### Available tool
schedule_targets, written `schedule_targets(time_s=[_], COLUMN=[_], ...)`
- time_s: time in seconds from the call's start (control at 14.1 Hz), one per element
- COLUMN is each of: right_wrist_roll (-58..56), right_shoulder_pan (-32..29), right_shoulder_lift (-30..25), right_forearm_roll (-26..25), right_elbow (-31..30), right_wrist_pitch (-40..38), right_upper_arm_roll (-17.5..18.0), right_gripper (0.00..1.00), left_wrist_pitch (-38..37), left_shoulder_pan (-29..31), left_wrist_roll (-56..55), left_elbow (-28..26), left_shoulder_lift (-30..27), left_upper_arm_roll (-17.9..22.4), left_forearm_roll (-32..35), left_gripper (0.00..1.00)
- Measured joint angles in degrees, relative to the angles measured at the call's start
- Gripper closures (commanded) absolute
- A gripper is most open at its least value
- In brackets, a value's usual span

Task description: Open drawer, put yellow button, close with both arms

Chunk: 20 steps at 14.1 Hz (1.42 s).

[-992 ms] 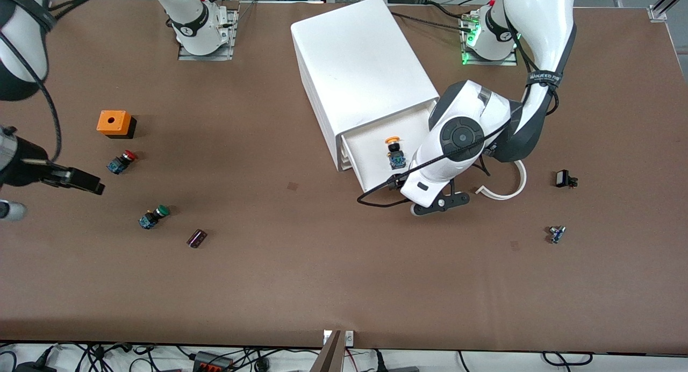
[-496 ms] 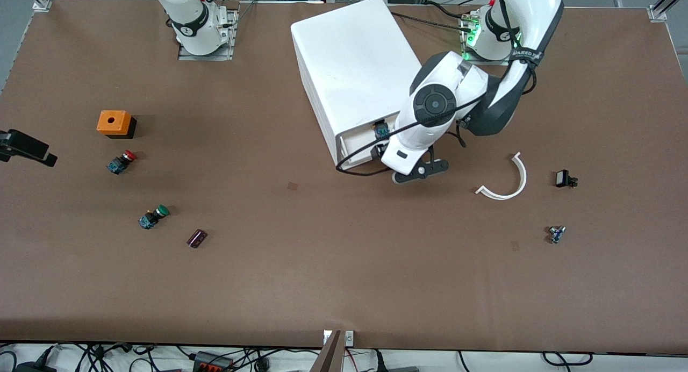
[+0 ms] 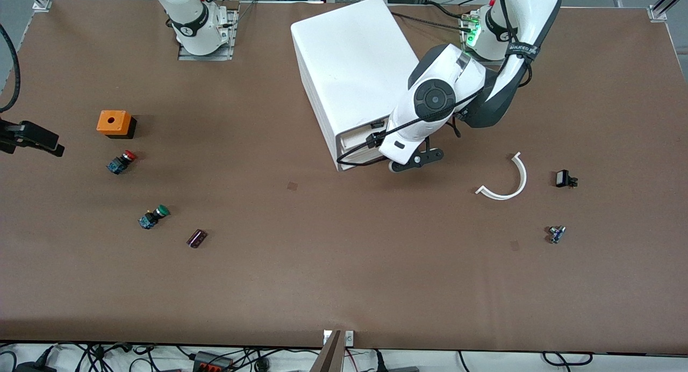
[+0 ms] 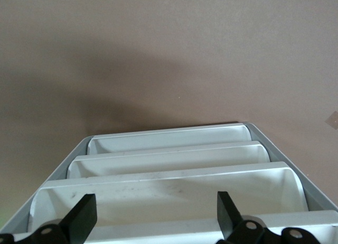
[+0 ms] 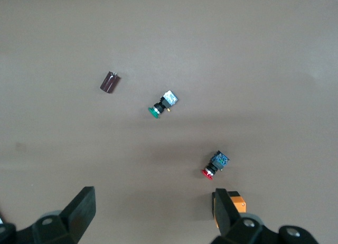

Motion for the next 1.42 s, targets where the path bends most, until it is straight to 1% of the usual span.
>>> schedule_targets(time_s=[0.28,0.43,0.57,0.64,0.71,0.85,0.92,1.13,1.42], right_wrist_roll=[-0.1,-0.3,-0.4,-0.4,-0.4,-0.4,-0.4,-0.4,-0.4], right_shoulder_pan=[0.0,0.0,0.0,0.0,0.0,0.0,0.0,0.0,0.0], right_shoulder_lift=[-5.0,-6.4,-6.6,-6.6,-6.6,-6.6,-6.6,-6.6,-6.6], right_forearm_roll=[-0.1,-0.2,-0.2,-0.3,-0.3,-0.3,-0.3,-0.3,-0.3], right_elbow=[-7.8,-9.4,-9.7,-9.7,-9.7,-9.7,-9.7,-9.7,-9.8], right_wrist_pitch=[3.6,3.6,3.6,3.6,3.6,3.5,3.5,3.4,3.4], right_upper_arm_roll=[0.0,0.0,0.0,0.0,0.0,0.0,0.0,0.1,0.1], right_gripper=[0.00,0.00,0.00,0.00,0.00,0.00,0.00,0.00,0.00], left_wrist_pitch=[0.0,-0.1,0.0,0.1,0.2,0.3,0.0,-2.8,-9.4], left_shoulder_pan=[0.1,0.7,1.6,2.4,3.4,6.9,9.0,15.1,24.3], left_wrist_roll=[0.0,0.0,0.2,1.0,2.7,6.9,9.8,20.3,36.2], left_elbow=[-0.1,-0.2,-0.1,0.1,0.7,2.6,3.8,6.4,10.4], left_shoulder_lift=[0.0,0.0,-0.2,-0.4,-0.7,-1.4,-1.8,-3.5,-5.3], left_upper_arm_roll=[-0.5,-0.7,-0.8,-0.7,-0.7,-0.7,-0.6,-0.4,-0.2], left_forearm_roll=[-0.1,-0.1,-0.1,0.3,2.1,7.7,9.0,10.6,10.7], left_gripper=[0.00,0.00,0.00,0.00,0.00,0.00,0.00,0.00,0.00])
